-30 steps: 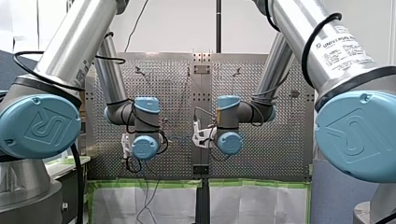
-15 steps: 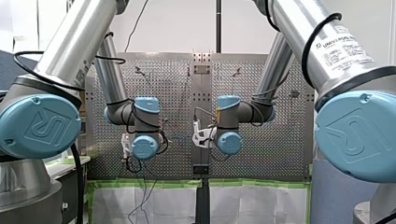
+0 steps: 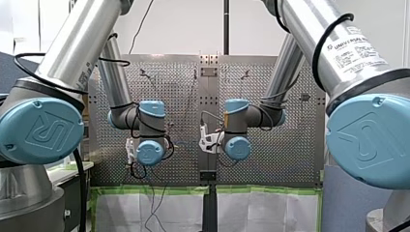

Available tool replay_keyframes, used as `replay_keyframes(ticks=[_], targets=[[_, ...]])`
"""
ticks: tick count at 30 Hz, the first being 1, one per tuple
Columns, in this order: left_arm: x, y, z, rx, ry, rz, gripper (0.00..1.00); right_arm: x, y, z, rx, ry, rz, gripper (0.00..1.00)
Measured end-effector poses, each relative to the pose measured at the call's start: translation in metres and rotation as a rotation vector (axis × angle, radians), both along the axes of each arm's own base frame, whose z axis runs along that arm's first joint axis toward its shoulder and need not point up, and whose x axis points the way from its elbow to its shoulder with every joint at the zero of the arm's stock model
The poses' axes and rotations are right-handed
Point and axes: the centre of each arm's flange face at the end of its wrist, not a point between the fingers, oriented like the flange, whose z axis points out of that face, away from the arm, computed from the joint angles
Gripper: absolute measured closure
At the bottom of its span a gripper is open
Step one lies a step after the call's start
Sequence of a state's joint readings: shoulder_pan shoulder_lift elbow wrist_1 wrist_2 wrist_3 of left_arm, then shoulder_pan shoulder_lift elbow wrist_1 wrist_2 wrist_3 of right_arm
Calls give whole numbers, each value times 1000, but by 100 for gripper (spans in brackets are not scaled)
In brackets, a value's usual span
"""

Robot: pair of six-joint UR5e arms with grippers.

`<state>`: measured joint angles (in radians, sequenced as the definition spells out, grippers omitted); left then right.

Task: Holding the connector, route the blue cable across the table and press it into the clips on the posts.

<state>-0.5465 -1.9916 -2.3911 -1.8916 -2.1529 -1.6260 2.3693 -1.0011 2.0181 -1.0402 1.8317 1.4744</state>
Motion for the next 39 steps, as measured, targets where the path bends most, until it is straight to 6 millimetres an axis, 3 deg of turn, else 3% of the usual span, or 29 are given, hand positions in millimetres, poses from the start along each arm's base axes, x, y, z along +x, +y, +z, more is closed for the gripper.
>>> replay_keyframes(ticks=[32, 39], targets=[[-1, -1, 1, 2, 0, -4, 100, 1, 0, 0, 0, 2, 1, 100], [-5, 0, -2, 22, 31, -7, 100, 3, 11, -24, 48, 61, 14, 100]])
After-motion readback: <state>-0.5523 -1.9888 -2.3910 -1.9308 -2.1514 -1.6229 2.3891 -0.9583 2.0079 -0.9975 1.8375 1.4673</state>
